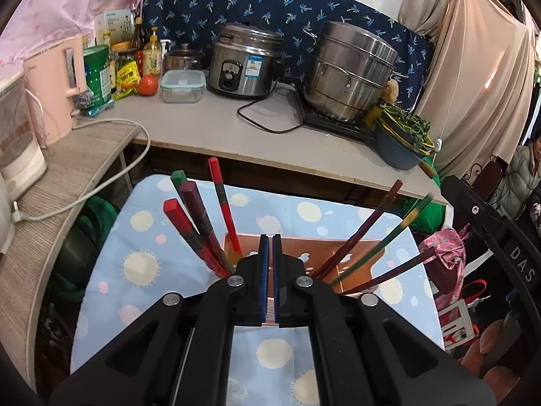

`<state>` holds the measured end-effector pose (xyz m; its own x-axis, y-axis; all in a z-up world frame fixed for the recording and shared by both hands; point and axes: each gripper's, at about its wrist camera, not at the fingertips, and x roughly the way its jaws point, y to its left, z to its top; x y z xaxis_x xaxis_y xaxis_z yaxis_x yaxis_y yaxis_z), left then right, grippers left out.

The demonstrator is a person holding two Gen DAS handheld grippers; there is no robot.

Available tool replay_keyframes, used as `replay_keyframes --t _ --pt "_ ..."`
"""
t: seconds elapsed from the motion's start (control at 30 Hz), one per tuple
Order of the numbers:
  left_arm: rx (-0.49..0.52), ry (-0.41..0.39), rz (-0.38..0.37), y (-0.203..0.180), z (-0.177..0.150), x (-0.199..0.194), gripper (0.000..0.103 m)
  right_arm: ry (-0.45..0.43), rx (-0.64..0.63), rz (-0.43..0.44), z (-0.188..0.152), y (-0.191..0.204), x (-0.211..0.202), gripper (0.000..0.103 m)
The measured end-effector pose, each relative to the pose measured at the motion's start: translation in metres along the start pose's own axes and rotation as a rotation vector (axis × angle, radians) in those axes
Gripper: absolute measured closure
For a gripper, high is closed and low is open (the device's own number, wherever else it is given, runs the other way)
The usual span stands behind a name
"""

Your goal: Organize utensils

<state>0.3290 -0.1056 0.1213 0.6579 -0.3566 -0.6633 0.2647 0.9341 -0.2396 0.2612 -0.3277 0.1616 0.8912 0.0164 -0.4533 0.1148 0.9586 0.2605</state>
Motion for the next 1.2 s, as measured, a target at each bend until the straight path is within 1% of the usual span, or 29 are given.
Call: replay_keyframes --t 0.03,0.1,0.17,0.23,0.3,0.53,0.7,0.83,1.0,1.07,1.2 --pt "0.003 -0.004 0.003 -0.001 0.000 -0.002 0.100 0.000 0.001 0.002 0.000 0.001 -0.001 0.090" --pt "0.006 -0.010 0.006 -0.002 -0.001 -0.006 0.096 -0.004 0.006 0.005 0.000 0.001 -0.004 0.080" --pt "0.012 -0.027 0.022 -0.003 -0.003 -0.013 0.081 -0.010 0.006 0.010 -0.002 0.001 -0.011 0.075" --pt "0.025 -0.048 0.041 -0.006 -0.005 -0.020 0.073 -0.009 -0.011 0.007 -0.006 0.005 -0.018 0.075" --pt "0.043 -0.061 0.059 -0.008 -0.008 -0.026 0.073 -0.005 -0.024 0.005 -0.010 0.007 -0.024 0.075" --pt "0.057 -0.068 0.091 -0.008 -0.017 -0.042 0.073 0.018 -0.037 0.004 -0.025 0.007 -0.046 0.075" --pt "0.082 -0.072 0.121 -0.012 -0.030 -0.053 0.073 0.043 -0.065 -0.019 -0.043 0.009 -0.059 0.075" --pt "0.095 -0.059 0.143 -0.012 -0.043 -0.059 0.073 0.079 -0.078 -0.021 -0.060 0.010 -0.065 0.075" --pt "0.099 -0.043 0.154 -0.011 -0.057 -0.065 0.073 0.118 -0.083 -0.025 -0.079 0.011 -0.071 0.074" --pt "0.100 -0.033 0.157 -0.010 -0.064 -0.066 0.071 0.134 -0.080 -0.023 -0.087 0.012 -0.074 0.074" --pt "0.104 -0.016 0.163 -0.008 -0.079 -0.068 0.067 0.161 -0.090 -0.040 -0.102 0.016 -0.077 0.068"
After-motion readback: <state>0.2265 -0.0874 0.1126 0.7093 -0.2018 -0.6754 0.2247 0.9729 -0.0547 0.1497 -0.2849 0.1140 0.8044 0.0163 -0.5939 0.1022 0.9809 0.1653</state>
